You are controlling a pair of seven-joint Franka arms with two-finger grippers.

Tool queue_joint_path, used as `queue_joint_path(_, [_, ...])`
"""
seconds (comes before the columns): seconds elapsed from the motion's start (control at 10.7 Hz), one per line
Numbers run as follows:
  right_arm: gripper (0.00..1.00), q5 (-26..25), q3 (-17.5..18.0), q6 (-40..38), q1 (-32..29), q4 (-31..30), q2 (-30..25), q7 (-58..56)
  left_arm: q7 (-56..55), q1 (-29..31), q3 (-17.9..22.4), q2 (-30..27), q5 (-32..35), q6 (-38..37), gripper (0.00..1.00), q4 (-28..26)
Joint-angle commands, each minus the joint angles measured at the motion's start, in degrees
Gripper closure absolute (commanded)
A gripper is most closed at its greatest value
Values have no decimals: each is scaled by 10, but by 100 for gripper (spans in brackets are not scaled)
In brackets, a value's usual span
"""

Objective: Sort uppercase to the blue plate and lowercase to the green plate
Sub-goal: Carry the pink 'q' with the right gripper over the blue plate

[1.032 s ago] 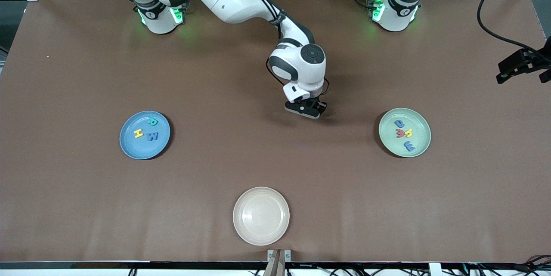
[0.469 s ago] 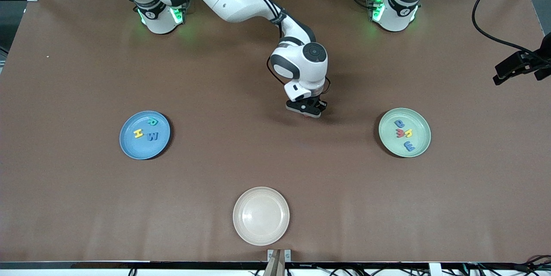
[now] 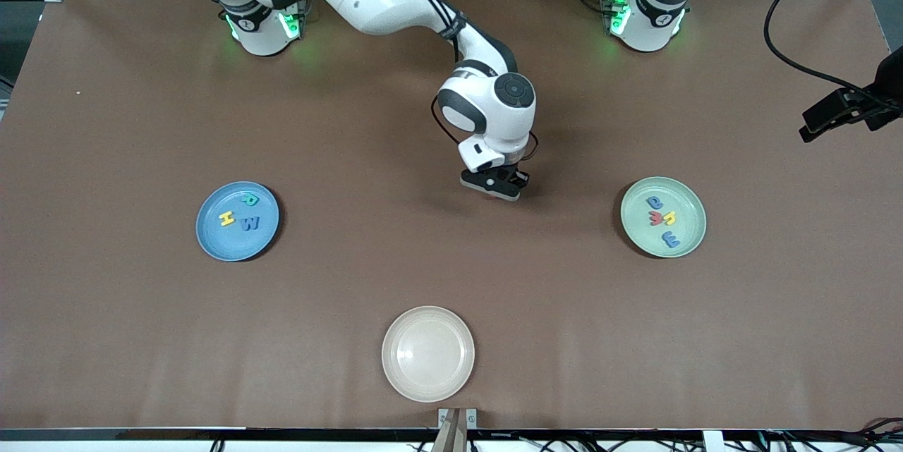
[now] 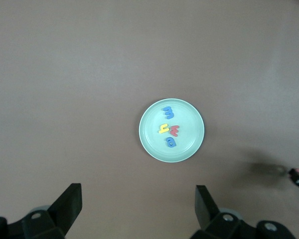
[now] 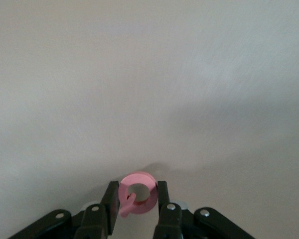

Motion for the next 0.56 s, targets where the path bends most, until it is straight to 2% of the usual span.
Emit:
queue_joint_path(0.0, [100,27,8,-35,-52,-86,-116,-59,-8,0,1,4,-17,-9,0,7])
queue_joint_path(0.19, [100,28,9,-40,-114,-189,-211,-116,-9,-2,1,5,-17,-9,0,8])
queue_joint_path(0.47, [100,69,11,-41,-241,-352,-342,-284,-13,-7,1,5,-15,-10,0,8])
